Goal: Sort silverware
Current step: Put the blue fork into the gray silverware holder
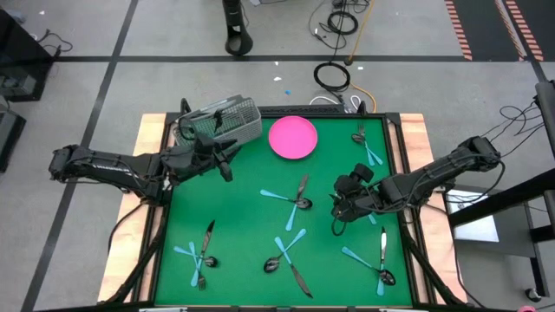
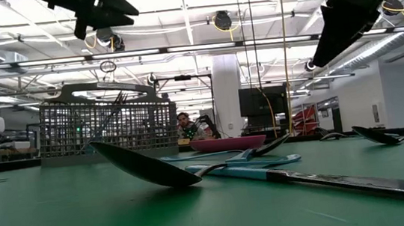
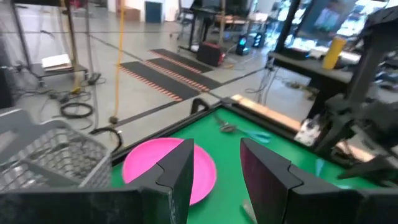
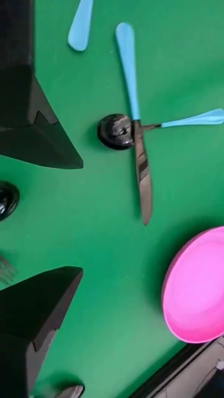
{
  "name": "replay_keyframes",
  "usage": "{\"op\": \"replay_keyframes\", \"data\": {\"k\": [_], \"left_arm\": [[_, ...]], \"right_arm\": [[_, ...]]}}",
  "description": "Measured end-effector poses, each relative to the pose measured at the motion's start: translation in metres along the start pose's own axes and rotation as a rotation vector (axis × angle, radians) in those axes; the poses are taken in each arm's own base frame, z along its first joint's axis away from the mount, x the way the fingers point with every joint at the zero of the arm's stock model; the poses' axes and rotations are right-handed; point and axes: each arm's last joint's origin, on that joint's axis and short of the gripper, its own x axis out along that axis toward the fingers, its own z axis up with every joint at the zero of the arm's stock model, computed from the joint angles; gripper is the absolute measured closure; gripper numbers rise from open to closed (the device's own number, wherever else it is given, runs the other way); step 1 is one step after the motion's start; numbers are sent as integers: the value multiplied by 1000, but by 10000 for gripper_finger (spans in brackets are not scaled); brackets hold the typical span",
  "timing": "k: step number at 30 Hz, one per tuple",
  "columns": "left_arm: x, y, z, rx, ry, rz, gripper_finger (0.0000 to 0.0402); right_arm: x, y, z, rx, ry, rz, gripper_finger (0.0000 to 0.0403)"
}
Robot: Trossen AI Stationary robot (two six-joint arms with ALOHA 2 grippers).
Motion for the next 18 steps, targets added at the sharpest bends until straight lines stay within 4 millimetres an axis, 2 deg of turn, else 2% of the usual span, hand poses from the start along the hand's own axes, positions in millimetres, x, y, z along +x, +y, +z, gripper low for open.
{"op": "replay_keyframes", "data": {"k": [5, 12, 18], "left_arm": [[1, -2, -3, -31, 40, -73, 269], [20, -15, -24, -49, 166, -184, 269], [30, -23, -41, 3, 269, -274, 269]], "right_arm": [[2, -10, -6, 29, 114, -46, 142], [2, -22, -15, 81, 254, -114, 142], [16, -29, -40, 113, 383, -142, 142]]}}
